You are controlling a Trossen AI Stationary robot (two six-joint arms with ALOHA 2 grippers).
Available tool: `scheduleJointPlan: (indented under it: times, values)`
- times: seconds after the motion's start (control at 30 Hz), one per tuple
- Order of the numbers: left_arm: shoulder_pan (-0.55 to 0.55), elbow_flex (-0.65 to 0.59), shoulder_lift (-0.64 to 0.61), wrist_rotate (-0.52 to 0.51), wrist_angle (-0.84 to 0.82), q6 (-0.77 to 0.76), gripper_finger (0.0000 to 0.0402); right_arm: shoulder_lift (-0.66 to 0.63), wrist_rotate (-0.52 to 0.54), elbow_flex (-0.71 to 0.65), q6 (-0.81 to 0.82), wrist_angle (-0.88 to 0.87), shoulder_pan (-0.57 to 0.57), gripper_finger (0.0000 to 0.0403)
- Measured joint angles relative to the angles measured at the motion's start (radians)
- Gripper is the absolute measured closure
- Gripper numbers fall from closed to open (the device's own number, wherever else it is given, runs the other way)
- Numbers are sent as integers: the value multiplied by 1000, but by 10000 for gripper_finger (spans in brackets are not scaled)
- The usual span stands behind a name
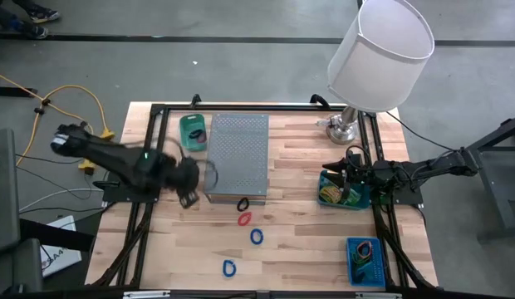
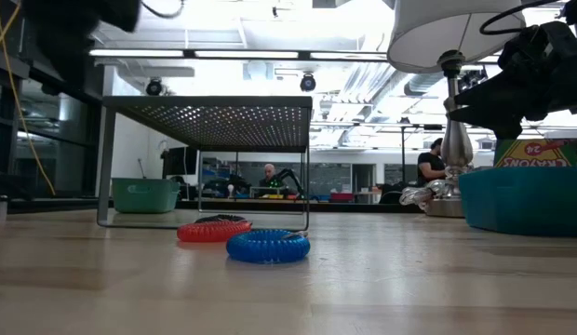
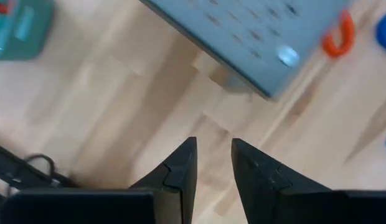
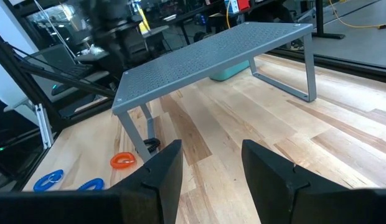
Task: Pick & Place Office Desk Supplies
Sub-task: Put the top blue spring keychain into the dark green bin
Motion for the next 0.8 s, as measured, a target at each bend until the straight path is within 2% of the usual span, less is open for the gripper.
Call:
scheduleJointPlan:
  times: [0.17,0.3,0.57,0.8]
  values:
    - [-217,0,90,-66,58,-193,307,0,0,0,0,0,0,250]
    - [-292,0,156,-70,126,-222,307,0,0,0,0,0,0,250]
    - [-295,0,212,-69,255,-140,308,0,0,0,0,0,0,250]
    - [-243,0,294,-69,442,45,308,0,0,0,0,0,0,250]
